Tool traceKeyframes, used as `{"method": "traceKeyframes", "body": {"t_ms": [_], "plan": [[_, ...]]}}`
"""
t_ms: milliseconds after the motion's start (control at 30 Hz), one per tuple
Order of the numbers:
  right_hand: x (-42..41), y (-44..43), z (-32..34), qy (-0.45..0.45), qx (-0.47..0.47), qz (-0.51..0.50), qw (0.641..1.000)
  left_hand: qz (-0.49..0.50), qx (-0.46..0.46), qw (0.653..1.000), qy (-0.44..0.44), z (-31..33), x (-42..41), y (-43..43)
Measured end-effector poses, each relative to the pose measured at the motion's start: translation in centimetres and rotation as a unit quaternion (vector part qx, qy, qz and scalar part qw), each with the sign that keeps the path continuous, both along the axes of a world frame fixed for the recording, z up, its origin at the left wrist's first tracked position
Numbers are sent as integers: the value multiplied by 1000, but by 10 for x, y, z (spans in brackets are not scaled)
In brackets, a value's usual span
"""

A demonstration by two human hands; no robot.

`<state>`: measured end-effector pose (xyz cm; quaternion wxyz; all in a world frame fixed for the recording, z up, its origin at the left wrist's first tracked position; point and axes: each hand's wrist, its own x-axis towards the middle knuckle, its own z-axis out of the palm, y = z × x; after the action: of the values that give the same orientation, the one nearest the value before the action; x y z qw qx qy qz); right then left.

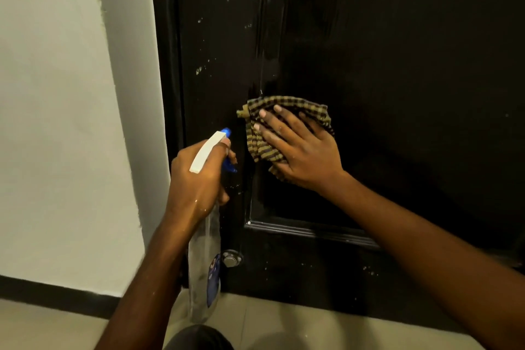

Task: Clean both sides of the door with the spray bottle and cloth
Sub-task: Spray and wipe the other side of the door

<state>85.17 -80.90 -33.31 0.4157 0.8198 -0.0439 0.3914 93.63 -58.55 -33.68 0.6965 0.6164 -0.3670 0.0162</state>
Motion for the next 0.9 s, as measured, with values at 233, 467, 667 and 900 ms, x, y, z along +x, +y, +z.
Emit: {"method": "traceKeyframes", "body": {"t_ms": [233,467,667,900], "plan": [[-20,-12,-133,218,42,49,974,-16,-7,1000,3,-2,-22,-9],[-47,-31,-171,272,102,37,956,-17,16,1000,-10,-15,-41,-23],[-140,-76,-181,235,192,5,953,-20,46,999,-10,-29,-54,-42],[-251,-114,-188,204,288,-56,934,-51,50,997,-10,-47,-68,-61]]}}
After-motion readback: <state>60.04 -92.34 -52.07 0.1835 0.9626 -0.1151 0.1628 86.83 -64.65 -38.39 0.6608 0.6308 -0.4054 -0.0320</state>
